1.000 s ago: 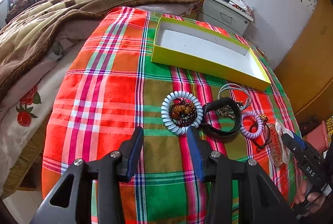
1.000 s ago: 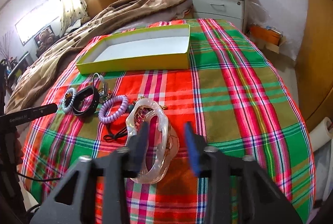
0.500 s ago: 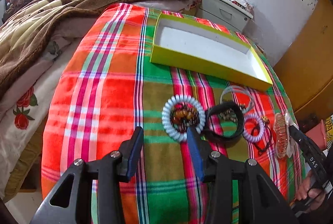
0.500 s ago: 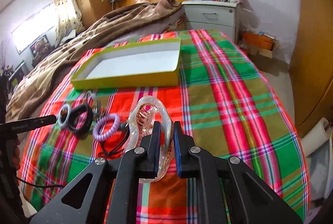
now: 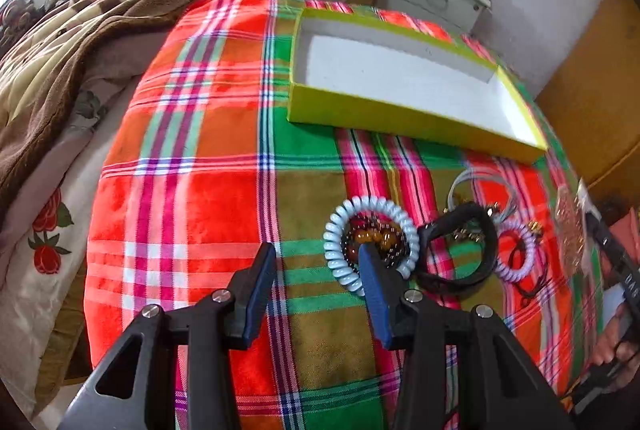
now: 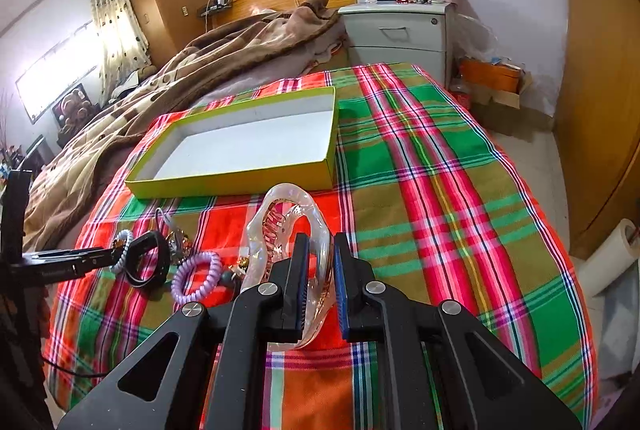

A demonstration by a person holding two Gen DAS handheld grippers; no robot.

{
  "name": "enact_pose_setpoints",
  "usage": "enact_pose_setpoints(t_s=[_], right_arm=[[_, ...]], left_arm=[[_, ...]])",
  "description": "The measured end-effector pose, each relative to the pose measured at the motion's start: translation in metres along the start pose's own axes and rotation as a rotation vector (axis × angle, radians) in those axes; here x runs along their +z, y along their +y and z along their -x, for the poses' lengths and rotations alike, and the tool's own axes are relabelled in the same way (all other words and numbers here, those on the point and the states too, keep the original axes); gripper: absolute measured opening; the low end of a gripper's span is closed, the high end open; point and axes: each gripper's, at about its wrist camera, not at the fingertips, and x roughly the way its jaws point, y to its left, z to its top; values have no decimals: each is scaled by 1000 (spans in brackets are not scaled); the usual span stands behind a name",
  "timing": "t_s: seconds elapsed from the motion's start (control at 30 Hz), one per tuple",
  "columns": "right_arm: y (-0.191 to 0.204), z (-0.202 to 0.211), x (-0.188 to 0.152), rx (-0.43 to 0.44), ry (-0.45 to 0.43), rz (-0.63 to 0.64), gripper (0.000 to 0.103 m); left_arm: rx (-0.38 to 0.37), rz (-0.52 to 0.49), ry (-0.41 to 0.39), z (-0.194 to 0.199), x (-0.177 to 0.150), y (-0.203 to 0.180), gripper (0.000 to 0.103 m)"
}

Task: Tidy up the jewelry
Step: 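Grasp the white coiled hair tie with the left gripper and lift it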

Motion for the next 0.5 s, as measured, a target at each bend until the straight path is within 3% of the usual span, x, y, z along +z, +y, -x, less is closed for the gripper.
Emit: enact_pose_setpoints(t_s=[0.17,0.33,0.5], right_arm=[[-4,-3,0,2,3,-14,12],[-5,1,3,5,-19,-24,12],[-5,0,2,0,-16,-24,12]], left_arm=[[18,-10,-9,1,1,-4,42],[-32,-16,-6,0,1,-8,17],[-68,9,-11,1,1,-7,12]])
